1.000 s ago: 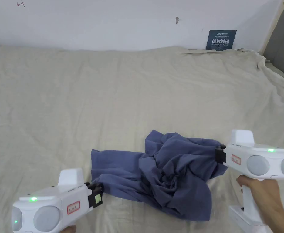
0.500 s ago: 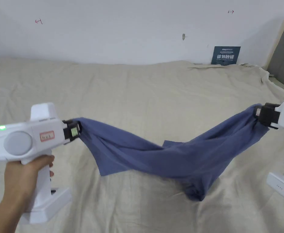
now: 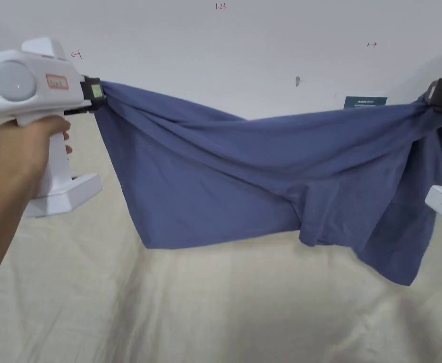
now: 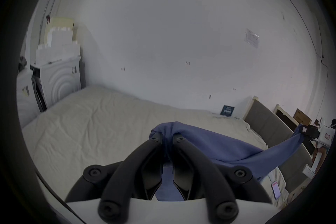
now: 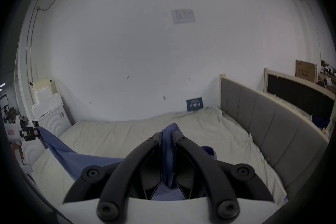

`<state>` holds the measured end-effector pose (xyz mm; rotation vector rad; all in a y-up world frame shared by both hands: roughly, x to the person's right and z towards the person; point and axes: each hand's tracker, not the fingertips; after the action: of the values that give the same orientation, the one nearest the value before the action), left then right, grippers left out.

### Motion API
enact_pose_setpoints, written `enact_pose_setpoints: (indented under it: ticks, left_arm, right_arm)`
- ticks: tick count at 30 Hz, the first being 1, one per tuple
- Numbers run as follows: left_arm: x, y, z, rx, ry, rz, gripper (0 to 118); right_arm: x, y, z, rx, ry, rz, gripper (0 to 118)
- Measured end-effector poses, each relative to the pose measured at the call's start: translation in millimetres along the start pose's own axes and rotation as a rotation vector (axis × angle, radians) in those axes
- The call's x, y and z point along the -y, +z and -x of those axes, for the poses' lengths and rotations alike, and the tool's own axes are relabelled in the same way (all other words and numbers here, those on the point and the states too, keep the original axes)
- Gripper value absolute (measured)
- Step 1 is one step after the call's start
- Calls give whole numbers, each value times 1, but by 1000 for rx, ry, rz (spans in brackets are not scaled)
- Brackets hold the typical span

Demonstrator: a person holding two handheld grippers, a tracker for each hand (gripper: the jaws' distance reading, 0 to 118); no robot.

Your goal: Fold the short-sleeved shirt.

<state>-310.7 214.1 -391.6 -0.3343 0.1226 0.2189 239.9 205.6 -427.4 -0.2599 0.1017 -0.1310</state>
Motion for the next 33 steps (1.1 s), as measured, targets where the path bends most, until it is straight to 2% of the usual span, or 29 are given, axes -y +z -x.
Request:
enact_pose_setpoints:
  ticks: [7,14,23,29,33]
  left_arm:
    - [-47,-33,-8,-41,-71,-41,7]
    - [-27,-65,-8,-98,-186,-20,7]
    - [91,-94,28,-139,-151,179,7]
    - [194,-85,63,-143,-64,316,7]
    - [260,-57,76,-146,-36,427,7]
  right_arm:
    - [-29,-42,1,38,18,-59,7]
    - [-2,-75,2,40,43,-25,7]
    - [113,-87,-7,31,3,165,7]
    - [201,-60,-12,41,18,281,7]
    - [254,-28,-19,45,-37,355,7]
